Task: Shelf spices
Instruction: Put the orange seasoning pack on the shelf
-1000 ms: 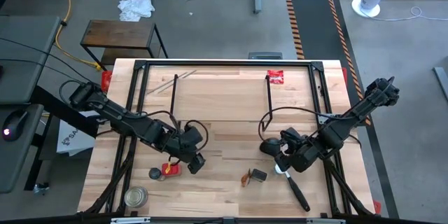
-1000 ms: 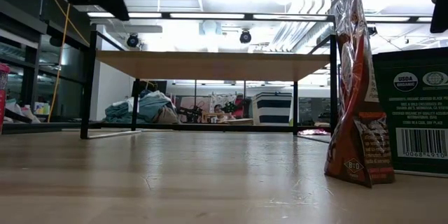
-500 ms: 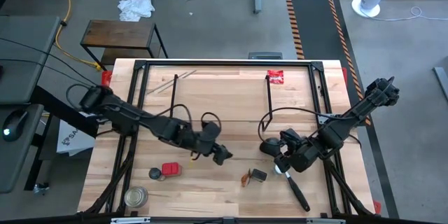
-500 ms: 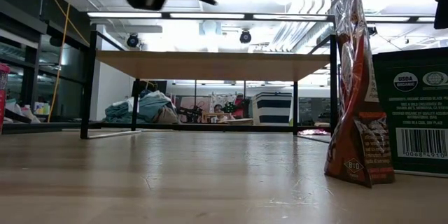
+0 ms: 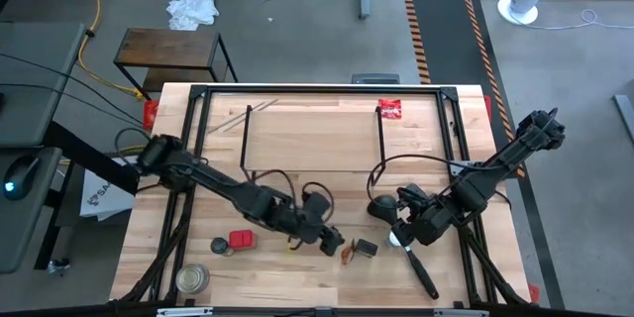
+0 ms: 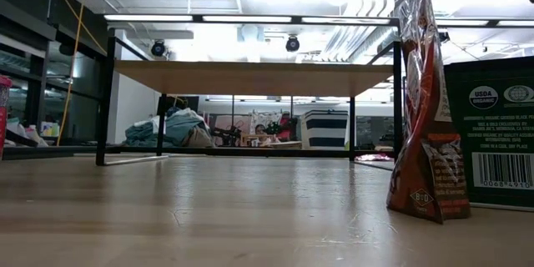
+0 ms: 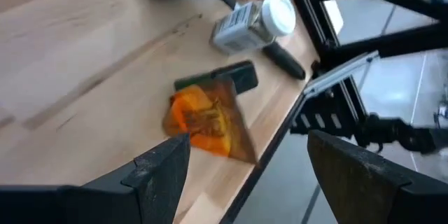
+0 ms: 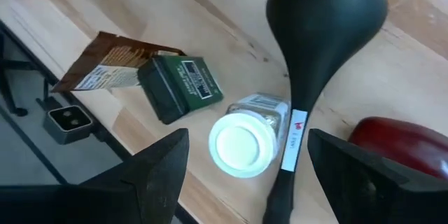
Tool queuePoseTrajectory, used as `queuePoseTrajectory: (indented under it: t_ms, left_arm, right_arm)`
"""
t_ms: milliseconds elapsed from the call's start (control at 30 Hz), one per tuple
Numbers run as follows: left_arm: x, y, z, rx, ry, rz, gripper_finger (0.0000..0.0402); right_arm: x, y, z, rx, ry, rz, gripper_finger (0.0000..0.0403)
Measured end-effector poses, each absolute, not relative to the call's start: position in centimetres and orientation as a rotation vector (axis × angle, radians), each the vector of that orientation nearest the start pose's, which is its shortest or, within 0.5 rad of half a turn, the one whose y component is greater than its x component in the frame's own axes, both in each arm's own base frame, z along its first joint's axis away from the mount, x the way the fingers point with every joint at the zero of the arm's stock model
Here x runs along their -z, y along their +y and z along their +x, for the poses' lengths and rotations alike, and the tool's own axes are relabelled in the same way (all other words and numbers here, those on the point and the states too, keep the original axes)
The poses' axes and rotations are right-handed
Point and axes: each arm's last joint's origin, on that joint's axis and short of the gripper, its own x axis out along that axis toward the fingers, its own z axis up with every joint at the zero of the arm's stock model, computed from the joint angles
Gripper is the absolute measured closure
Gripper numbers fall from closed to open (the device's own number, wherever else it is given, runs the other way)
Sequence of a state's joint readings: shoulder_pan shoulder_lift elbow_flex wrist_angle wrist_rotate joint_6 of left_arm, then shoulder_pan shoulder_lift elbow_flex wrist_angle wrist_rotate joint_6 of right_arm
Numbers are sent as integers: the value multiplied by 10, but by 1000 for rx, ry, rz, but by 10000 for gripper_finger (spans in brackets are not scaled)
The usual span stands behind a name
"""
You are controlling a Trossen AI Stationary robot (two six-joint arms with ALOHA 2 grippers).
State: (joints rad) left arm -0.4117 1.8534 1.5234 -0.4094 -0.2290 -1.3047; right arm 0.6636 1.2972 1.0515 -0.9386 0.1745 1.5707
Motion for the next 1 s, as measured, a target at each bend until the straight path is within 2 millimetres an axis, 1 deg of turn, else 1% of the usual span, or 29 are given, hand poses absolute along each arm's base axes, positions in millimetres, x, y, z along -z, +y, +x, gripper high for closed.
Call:
queuePoseTrajectory:
  t_ms: [133, 267, 367, 500, 667, 767, 900, 1000]
  left_arm:
    - [-261, -167, 407, -336, 689, -1012, 117]
    - [-243, -173, 427, -384, 747, -979, 117]
    - [-236, -177, 436, -407, 792, -967, 117]
    - [-232, -179, 435, -452, 829, -961, 117]
    - [-231, -185, 432, -471, 817, -941, 118]
    - [-220, -188, 434, -492, 834, -942, 125]
    - [-201, -190, 439, -507, 865, -950, 155]
    - [-196, -190, 440, -508, 874, -927, 201]
  right_arm:
    - [-266, 141, 189, 494, 1117, 886, 114]
    - [-266, 140, 188, 493, 1128, 862, 114]
    - [-266, 140, 187, 490, 1134, 850, 114]
    - [-265, 139, 186, 496, 1146, 840, 114]
    - [-265, 139, 185, 501, 1152, 836, 114]
    - [-265, 139, 185, 503, 1154, 834, 114]
    - [-265, 138, 185, 508, 1159, 825, 114]
    - [-265, 138, 185, 512, 1160, 823, 114]
